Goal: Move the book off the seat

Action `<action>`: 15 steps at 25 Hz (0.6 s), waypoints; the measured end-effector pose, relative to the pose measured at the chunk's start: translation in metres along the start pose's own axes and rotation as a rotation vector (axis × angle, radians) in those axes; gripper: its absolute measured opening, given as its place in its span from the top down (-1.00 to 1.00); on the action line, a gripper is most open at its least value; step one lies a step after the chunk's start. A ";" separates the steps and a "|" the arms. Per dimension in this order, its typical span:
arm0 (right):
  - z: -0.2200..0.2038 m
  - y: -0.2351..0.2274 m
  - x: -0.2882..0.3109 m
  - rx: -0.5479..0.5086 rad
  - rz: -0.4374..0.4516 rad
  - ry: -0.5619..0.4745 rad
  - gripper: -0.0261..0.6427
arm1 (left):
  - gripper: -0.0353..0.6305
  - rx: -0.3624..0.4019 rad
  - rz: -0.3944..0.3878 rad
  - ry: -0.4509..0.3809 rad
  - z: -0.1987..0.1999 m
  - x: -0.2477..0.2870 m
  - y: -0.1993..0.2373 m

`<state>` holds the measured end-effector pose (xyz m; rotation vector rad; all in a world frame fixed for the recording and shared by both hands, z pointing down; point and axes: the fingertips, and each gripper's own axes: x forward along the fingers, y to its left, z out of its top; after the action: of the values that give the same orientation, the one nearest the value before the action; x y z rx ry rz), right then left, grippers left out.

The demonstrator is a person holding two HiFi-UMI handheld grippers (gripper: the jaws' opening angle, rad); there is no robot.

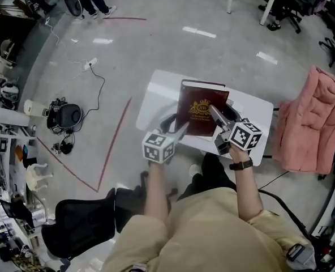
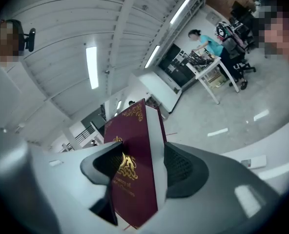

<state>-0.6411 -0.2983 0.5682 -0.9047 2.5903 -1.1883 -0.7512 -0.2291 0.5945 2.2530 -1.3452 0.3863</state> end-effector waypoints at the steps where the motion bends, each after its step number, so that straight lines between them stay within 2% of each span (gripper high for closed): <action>1: -0.007 -0.020 0.005 0.031 -0.029 0.003 0.14 | 0.19 -0.019 -0.011 0.028 -0.010 0.016 0.006; 8: -0.092 -0.154 0.015 0.278 -0.235 0.026 0.15 | 0.19 -0.121 -0.048 0.232 -0.109 0.101 0.036; 12: -0.133 -0.209 0.023 0.332 -0.337 0.065 0.16 | 0.20 -0.180 -0.073 0.344 -0.158 0.138 0.053; 15: -0.181 -0.246 0.017 0.381 -0.397 0.107 0.16 | 0.20 -0.212 -0.086 0.428 -0.207 0.155 0.059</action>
<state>-0.6087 -0.3166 0.8722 -1.3263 2.1921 -1.7956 -0.7284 -0.2567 0.8579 1.9087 -1.0123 0.6235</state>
